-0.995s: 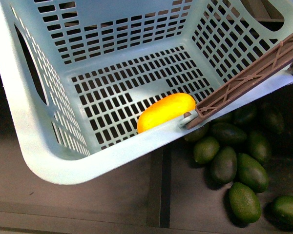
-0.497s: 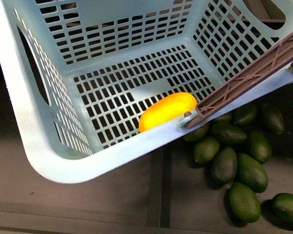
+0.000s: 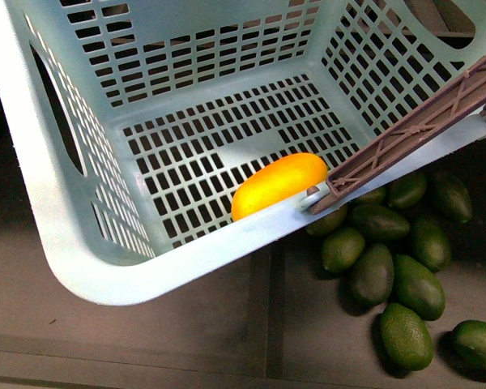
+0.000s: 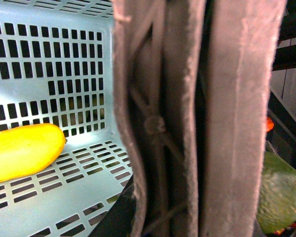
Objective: Pick mango and avocado into basket
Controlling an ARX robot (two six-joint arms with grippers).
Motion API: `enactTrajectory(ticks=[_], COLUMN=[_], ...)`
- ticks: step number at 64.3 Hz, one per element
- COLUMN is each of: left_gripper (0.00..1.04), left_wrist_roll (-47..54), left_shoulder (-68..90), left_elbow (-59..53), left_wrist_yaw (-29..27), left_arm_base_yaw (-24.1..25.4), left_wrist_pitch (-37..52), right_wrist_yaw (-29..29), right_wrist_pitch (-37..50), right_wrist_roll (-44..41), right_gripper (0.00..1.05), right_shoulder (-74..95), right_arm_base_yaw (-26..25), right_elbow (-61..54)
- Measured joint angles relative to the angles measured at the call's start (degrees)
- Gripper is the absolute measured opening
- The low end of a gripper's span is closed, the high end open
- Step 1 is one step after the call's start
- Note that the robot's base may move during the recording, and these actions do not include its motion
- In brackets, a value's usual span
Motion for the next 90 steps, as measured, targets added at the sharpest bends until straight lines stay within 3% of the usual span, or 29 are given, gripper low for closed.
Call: enactTrajectory(ticks=[9, 25, 44, 48, 53, 79, 90], left_gripper=[0.14, 0.14, 0.14, 0.14, 0.14, 0.14, 0.14], left_wrist_roll=[0.0, 0.2, 0.0, 0.0, 0.0, 0.0, 0.2], left_shoulder=[0.0, 0.0, 0.0, 0.0, 0.0, 0.0, 0.0], left_elbow=[0.0, 0.0, 0.0, 0.0, 0.0, 0.0, 0.0], left_wrist_yaw=[0.0, 0.3, -0.2, -0.2, -0.2, -0.2, -0.2], left_arm_base_yaw=[0.0, 0.0, 0.0, 0.1, 0.0, 0.0, 0.0], left_wrist_pitch=[0.0, 0.0, 0.0, 0.0, 0.0, 0.0, 0.0], right_wrist_yaw=[3.3, 7.6, 10.6, 18.1, 22.8, 19.8, 17.5], right_wrist_pitch=[0.3, 0.9, -3.2, 3.3, 11.1, 16.4, 15.5], right_wrist_roll=[0.0, 2.3, 9.5, 9.9, 10.2, 10.3, 10.4], right_gripper=[0.61, 0.98, 0.96, 0.87, 0.75, 0.04, 0.02], right_shoulder=[3.3, 6.0, 0.1, -2.8, -6.0, -19.8, -25.4], right_arm_base_yaw=[2.1, 3.9, 1.6, 0.7, -0.5, -3.8, -6.7], right_elbow=[1.1, 2.3, 1.4, -1.9, -7.1, -26.9, -31.6])
